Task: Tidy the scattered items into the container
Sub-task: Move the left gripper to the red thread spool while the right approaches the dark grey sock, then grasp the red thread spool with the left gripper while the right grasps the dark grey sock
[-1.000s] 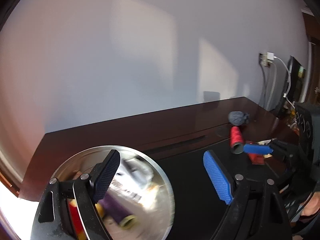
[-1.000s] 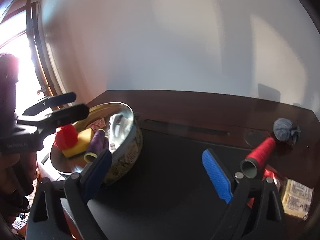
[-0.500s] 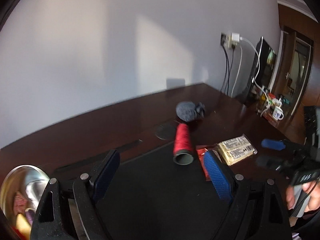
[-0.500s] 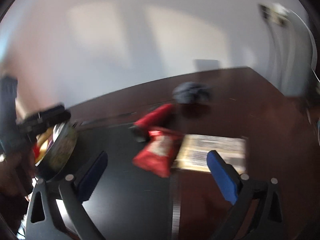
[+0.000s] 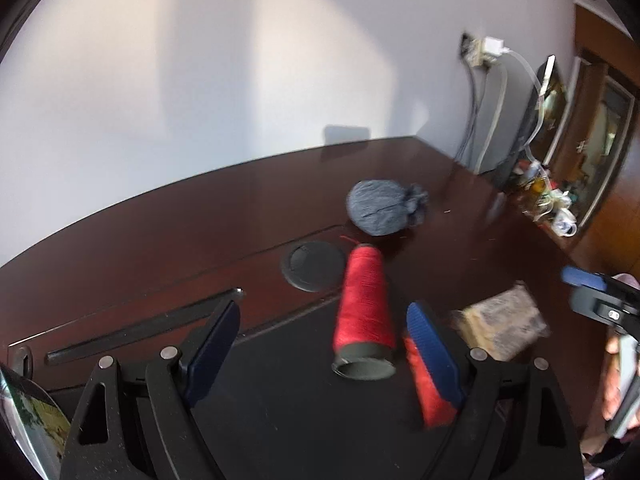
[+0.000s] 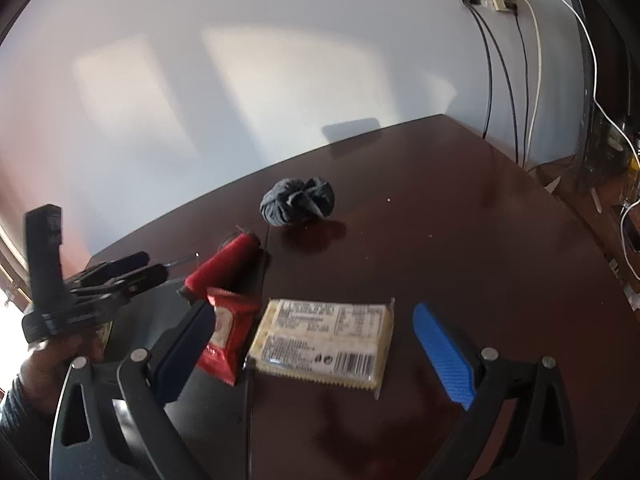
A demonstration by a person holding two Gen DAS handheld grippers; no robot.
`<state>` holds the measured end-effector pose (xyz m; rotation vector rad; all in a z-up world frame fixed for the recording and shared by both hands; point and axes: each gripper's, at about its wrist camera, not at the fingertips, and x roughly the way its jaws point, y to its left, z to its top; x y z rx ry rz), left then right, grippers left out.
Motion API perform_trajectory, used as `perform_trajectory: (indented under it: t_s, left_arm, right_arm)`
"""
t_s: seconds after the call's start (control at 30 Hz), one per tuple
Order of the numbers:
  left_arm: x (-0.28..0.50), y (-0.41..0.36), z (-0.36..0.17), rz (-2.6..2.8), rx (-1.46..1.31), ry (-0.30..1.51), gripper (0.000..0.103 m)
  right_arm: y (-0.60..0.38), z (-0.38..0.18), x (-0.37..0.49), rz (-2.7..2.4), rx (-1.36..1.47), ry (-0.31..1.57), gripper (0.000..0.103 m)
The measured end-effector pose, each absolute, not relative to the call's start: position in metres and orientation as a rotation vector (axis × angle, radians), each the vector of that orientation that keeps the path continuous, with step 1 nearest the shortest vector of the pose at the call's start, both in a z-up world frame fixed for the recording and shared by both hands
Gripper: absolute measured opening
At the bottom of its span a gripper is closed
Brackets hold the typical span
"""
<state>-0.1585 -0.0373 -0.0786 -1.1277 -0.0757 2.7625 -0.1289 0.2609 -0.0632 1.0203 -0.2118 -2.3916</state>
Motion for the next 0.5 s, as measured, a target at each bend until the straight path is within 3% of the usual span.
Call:
perform_trajectory:
  t_s: [0.5]
  left_arm:
    - [-0.188,-0.014,-0.102,2.695,-1.207,0.01,0.087]
  right_arm:
    - [0.218,-0.054,-0.211,-2.365,1.086,-0.039,0.101]
